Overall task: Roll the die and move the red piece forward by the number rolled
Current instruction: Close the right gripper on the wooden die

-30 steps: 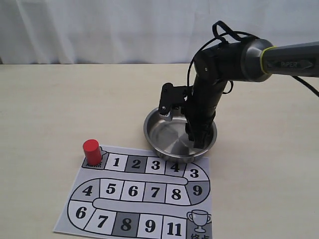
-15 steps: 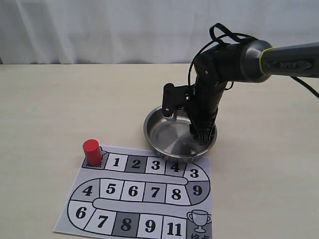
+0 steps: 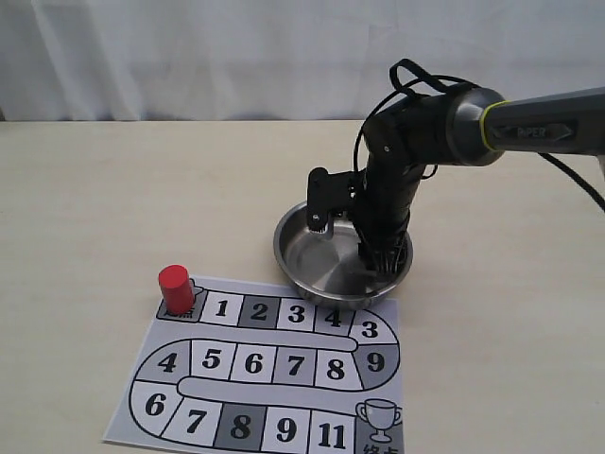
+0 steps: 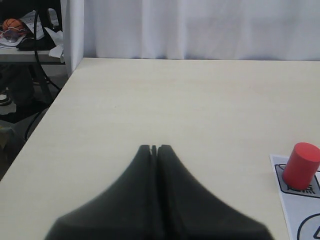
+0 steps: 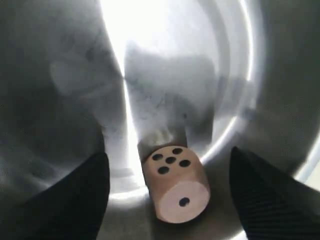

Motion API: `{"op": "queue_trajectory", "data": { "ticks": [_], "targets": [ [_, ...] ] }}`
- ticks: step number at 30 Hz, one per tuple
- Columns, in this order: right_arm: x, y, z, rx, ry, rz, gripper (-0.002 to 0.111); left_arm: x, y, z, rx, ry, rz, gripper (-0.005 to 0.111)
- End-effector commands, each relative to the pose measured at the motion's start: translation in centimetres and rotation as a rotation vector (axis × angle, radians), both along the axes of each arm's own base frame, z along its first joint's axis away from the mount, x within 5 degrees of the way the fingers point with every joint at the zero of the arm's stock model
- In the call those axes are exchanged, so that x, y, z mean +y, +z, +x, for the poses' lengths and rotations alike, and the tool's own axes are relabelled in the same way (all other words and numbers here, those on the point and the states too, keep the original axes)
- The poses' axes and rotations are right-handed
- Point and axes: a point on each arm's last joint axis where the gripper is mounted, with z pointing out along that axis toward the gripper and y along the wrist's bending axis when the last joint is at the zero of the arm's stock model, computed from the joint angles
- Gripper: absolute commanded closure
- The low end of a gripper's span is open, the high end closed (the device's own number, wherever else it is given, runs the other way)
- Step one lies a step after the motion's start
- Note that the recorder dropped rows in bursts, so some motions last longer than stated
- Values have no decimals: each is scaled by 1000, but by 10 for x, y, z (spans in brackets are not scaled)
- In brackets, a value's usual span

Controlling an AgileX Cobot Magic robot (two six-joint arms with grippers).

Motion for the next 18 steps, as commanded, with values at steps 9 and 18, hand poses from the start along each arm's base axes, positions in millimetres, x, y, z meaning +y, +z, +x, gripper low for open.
{"op": "queue_trajectory", "data": {
  "ticks": [9, 18],
  "targets": [
    [-2, -11, 0, 24, 12, -40, 43, 0, 1, 0, -12, 0, -5, 107],
    [-2, -11, 0, 21, 13, -38, 64, 0, 1, 0, -12, 0, -7, 107]
  ]
}}
